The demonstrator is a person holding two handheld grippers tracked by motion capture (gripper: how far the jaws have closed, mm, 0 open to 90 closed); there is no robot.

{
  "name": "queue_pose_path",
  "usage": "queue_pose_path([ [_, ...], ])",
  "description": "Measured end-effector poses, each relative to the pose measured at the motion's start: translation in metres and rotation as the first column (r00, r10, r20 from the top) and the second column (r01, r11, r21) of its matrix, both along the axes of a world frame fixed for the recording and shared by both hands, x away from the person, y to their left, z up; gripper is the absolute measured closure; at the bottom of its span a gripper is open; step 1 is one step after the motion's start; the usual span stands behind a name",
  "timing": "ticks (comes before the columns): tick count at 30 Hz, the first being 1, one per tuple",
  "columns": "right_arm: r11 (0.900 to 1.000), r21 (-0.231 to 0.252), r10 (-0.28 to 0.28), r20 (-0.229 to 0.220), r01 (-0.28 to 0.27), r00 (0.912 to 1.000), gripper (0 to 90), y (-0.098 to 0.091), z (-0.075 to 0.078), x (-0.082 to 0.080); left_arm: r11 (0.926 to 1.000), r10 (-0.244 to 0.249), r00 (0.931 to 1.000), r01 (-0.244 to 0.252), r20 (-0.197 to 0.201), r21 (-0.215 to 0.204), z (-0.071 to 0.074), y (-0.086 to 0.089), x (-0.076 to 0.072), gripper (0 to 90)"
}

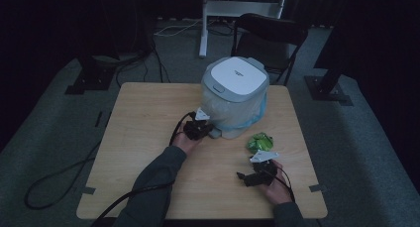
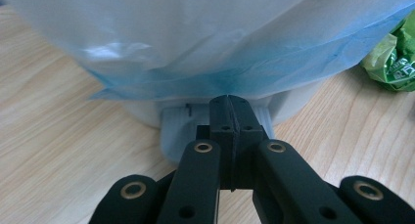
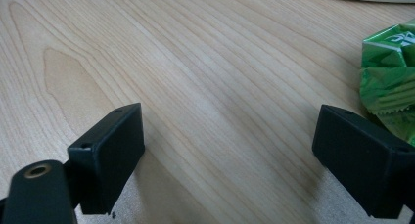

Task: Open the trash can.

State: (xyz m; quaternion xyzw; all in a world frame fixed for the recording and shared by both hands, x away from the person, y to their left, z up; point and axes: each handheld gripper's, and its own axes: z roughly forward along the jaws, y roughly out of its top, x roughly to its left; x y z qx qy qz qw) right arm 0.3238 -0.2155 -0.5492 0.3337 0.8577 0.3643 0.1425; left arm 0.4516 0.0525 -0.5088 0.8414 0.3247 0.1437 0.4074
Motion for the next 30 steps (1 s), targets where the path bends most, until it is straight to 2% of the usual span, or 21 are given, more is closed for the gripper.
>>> queue_pose_path([
  [4, 1.0, 0.001, -0.001, 0.0, 0.001, 1.0, 11.0, 0.0, 0.0, 0.0, 0.9998, 0.01, 0.9999, -0.01, -0.007, 0.015, -0.008, -0.008, 0.001, 90.0],
  [5, 1.0, 0.001, -0.001, 0.0, 0.001, 1.0, 11.0, 0.0, 0.0, 0.0, 0.9998, 0.004, 1.0, -0.004, 0.003, 0.017, -0.009, -0.007, 0.0, 90.0],
  [6, 1.0, 0.001, -0.001, 0.0, 0.001, 1.0, 11.0, 0.0, 0.0, 0.0, 0.9999, 0.01, 1.0, -0.01, 0.0, 0.005, -0.01, -0.007, 0.0, 90.0],
  [12, 1.0, 0.001, -0.002, -0.001, 0.002, 1.0, 11.0, 0.0, 0.0, 0.0, 0.9999, 0.008, 0.9999, -0.009, 0.011, 0.012, -0.01, -0.004, -0.003, 90.0],
  [17, 1.0, 0.0, -0.002, 0.0, 0.002, 1.0, 11.0, 0.0, 0.0, 0.0, 0.9998, 0.022, 0.9995, -0.022, 0.02, -0.002, -0.012, -0.003, -0.004, 89.3],
  [20, 1.0, 0.0, -0.002, 0.0, 0.002, 1.0, 11.0, 0.0, 0.0, 0.0, 0.9989, 0.045, 0.9978, -0.046, 0.048, 0.008, -0.012, -0.004, -0.006, 88.0],
  [25, 1.0, 0.0, -0.002, 0.0, 0.002, 1.0, 11.0, 0.0, 0.0, 0.0, 0.9992, 0.04, 0.9988, -0.04, 0.028, -0.005, -0.013, -0.001, -0.005, 90.0],
  [27, 1.0, 0.0, -0.002, 0.0, 0.002, 1.0, 11.0, 0.0, 0.0, 0.0, 0.9994, 0.026, 0.9993, -0.026, 0.026, 0.021, -0.012, -0.002, -0.004, 90.0],
  [30, 1.0, 0.0, -0.002, 0.0, 0.002, 1.0, 11.0, 0.0, 0.0, 0.0, 0.9997, 0.022, 0.9996, -0.022, 0.019, 0.013, -0.013, 0.0, -0.003, 90.0],
])
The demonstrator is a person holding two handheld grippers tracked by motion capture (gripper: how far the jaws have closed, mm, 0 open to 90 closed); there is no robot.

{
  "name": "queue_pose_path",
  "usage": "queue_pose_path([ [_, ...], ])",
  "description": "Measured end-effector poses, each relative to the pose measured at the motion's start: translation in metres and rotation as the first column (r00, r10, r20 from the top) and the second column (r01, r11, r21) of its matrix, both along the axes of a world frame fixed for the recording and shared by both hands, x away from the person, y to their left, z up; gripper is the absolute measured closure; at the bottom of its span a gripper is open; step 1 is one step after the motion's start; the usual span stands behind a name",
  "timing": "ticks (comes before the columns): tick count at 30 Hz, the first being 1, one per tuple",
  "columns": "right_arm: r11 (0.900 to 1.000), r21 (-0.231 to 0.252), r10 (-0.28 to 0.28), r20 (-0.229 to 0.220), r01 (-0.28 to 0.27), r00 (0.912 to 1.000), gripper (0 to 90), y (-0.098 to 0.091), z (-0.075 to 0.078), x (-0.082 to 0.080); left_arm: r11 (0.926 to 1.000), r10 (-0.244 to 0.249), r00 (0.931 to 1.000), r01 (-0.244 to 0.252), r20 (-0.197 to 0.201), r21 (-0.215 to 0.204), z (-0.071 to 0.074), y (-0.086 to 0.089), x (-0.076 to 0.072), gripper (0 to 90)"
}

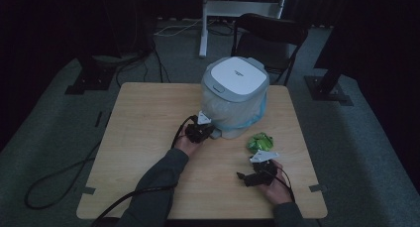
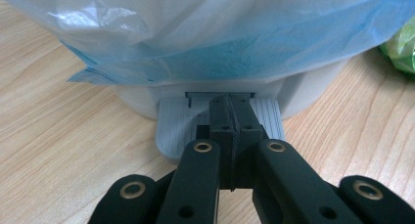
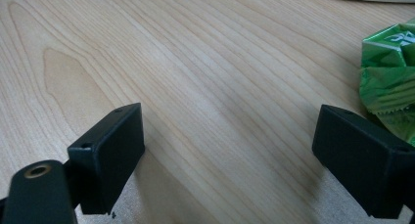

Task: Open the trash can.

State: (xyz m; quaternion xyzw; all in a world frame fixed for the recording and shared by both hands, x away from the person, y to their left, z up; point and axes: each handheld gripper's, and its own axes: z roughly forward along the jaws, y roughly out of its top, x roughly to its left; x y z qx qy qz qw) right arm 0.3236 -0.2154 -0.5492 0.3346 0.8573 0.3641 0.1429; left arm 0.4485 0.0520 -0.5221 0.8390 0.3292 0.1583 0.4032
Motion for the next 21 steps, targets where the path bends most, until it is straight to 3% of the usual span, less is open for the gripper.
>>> queue_pose_path([
  [2, 1.0, 0.0, -0.001, 0.0, 0.001, 1.0, 11.0, 0.0, 0.0, 0.0, 0.9995, -0.004, 0.9999, 0.003, -0.013, -0.033, -0.003, 0.003, 0.002, 90.0],
  [6, 1.0, 0.0, -0.001, 0.0, 0.001, 1.0, 11.0, 0.0, 0.0, 0.0, 0.9996, -0.019, 0.9998, 0.019, 0.003, -0.02, -0.005, 0.003, 0.001, 90.0],
  [11, 1.0, 0.0, -0.001, 0.0, 0.001, 1.0, 11.0, 0.0, 0.0, 0.0, 0.9993, -0.018, 0.9998, 0.018, -0.001, -0.033, -0.008, 0.004, 0.002, 90.0],
  [14, 1.0, 0.0, -0.001, 0.001, 0.001, 1.0, 11.0, 0.0, 0.0, 0.0, 0.9995, -0.013, 0.9997, 0.013, 0.02, -0.027, -0.012, 0.003, 0.001, 90.0],
  [19, 1.0, 0.0, -0.001, 0.001, 0.001, 1.0, 11.0, 0.0, 0.0, 0.0, 0.9978, 0.006, 0.9999, -0.005, 0.011, -0.066, -0.018, 0.006, 0.0, 90.0],
  [21, 1.0, 0.0, -0.001, 0.001, 0.001, 1.0, 11.0, 0.0, 0.0, 0.0, 0.9989, 0.005, 0.9999, -0.004, 0.013, -0.047, -0.019, 0.004, 0.0, 90.0],
])
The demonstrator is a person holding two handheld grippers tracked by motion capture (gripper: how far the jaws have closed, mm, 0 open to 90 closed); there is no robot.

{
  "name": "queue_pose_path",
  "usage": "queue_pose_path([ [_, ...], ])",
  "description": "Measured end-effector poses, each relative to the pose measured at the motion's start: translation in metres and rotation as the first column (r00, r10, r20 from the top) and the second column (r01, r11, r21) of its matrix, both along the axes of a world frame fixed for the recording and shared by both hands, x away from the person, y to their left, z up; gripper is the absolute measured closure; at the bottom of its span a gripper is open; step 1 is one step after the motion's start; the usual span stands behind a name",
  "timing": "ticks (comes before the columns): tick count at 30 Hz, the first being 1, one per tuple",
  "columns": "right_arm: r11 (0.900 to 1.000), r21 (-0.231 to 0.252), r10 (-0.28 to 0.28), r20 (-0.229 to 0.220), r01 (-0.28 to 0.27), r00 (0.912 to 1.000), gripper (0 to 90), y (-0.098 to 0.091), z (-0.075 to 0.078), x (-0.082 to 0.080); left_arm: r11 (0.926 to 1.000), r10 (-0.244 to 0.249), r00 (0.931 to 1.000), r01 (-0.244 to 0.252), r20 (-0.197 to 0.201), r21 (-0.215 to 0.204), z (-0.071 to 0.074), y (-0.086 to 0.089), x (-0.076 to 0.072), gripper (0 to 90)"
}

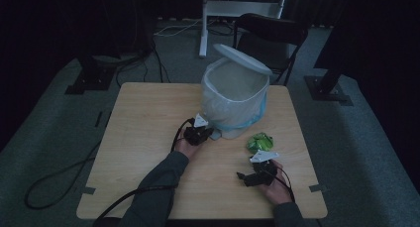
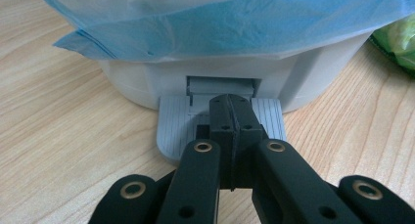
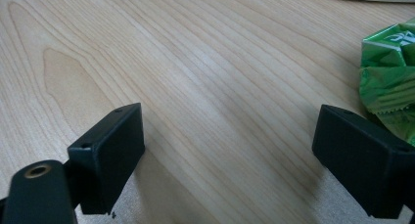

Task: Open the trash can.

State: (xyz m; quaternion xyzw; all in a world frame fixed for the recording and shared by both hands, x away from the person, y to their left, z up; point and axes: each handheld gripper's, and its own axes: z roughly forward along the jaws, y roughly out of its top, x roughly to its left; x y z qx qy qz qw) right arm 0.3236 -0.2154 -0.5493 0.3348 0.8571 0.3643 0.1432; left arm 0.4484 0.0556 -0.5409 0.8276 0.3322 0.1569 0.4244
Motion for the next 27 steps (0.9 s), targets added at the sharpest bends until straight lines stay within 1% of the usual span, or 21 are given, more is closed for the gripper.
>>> queue_pose_path([
  [2, 1.0, 0.0, 0.0, 0.0, 0.0, 1.0, 11.0, 0.0, 0.0, 0.0, 1.0, 0.002, 1.0, -0.002, 0.0, 0.004, -0.0003, -0.0005, 0.0, 90.0],
  [10, 1.0, 0.0, 0.0, 0.0, 0.0, 1.0, 11.0, 0.0, 0.0, 0.0, 0.9999, 0.013, 0.9998, -0.013, -0.012, -0.001, -0.0006, 0.0, 0.0005, 90.0],
  [16, 1.0, 0.0, 0.0, 0.0, 0.0, 1.0, 11.0, 0.0, 0.0, 0.0, 0.9999, 0.016, 0.9999, -0.016, -0.005, 0.003, -0.0007, -0.0007, -0.0002, 90.0],
  [18, 1.0, 0.0, 0.0, 0.0, 0.0, 1.0, 11.0, 0.0, 0.0, 0.0, 0.9999, 0.014, 0.9998, -0.014, -0.012, -0.002, -0.0007, 0.0, 0.0004, 90.0],
  [27, 1.0, 0.0, 0.002, -0.001, -0.002, 1.0, 11.0, 0.0, 0.0, 0.0002, 0.9999, 0.014, 0.9997, -0.014, -0.018, -0.007, -0.0007, 0.0007, 0.0009, 90.0],
])
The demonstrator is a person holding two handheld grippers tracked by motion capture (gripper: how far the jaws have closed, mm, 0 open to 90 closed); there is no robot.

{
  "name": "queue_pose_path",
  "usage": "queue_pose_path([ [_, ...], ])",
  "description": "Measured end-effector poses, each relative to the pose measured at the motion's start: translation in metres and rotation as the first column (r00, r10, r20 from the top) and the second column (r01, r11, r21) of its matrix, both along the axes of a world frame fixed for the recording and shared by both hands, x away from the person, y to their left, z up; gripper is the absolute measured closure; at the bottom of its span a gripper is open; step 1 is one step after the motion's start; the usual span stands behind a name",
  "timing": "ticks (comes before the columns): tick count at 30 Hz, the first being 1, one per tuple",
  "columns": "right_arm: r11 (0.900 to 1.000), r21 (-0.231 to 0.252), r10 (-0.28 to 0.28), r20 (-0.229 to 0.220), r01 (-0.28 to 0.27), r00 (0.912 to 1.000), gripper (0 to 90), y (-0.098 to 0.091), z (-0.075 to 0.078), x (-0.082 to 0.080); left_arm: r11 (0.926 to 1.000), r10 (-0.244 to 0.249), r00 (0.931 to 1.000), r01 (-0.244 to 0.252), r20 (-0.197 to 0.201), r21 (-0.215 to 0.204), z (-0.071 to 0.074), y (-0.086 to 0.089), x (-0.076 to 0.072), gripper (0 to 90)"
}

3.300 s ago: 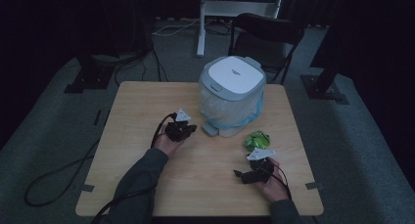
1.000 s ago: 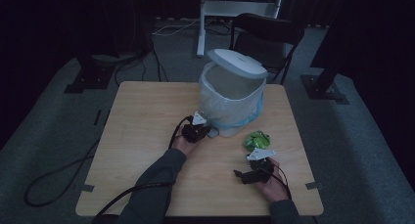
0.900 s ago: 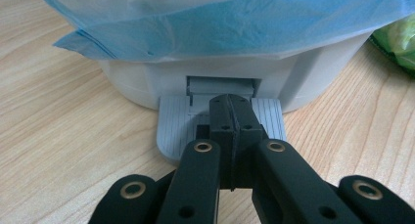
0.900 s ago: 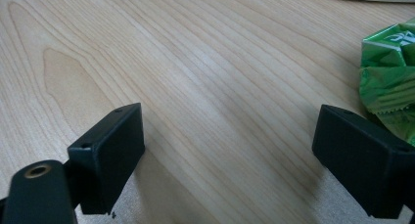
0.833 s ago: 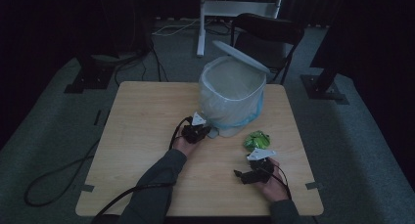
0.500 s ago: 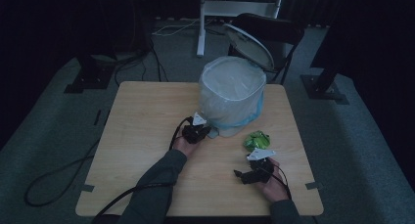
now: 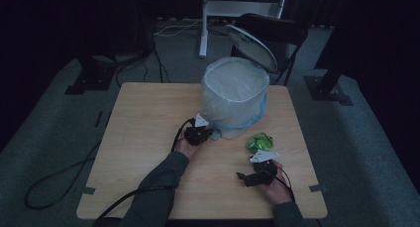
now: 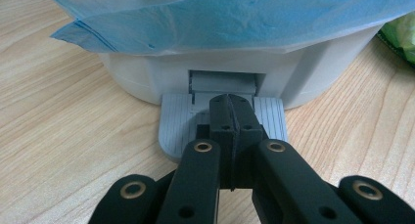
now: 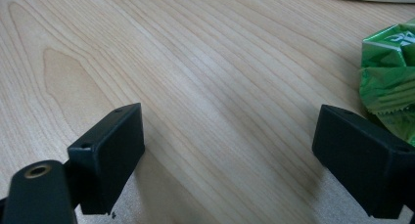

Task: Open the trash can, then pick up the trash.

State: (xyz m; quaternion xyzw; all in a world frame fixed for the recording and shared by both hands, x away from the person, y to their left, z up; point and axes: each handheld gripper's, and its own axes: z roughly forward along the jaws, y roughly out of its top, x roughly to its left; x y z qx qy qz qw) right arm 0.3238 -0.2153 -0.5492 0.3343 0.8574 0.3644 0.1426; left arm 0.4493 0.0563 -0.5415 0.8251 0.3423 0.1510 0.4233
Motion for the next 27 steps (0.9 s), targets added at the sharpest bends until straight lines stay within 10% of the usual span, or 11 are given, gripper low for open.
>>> queue_pose_path([
  [27, 0.9967, 0.065, -0.051, 0.04, 0.048, 0.9979, 42.8, -0.007, 0.02, -0.01, 1.0, 0.006, 1.0, -0.006, -0.001, 0.0, 0.0, 0.0, -0.001, 90.0],
])
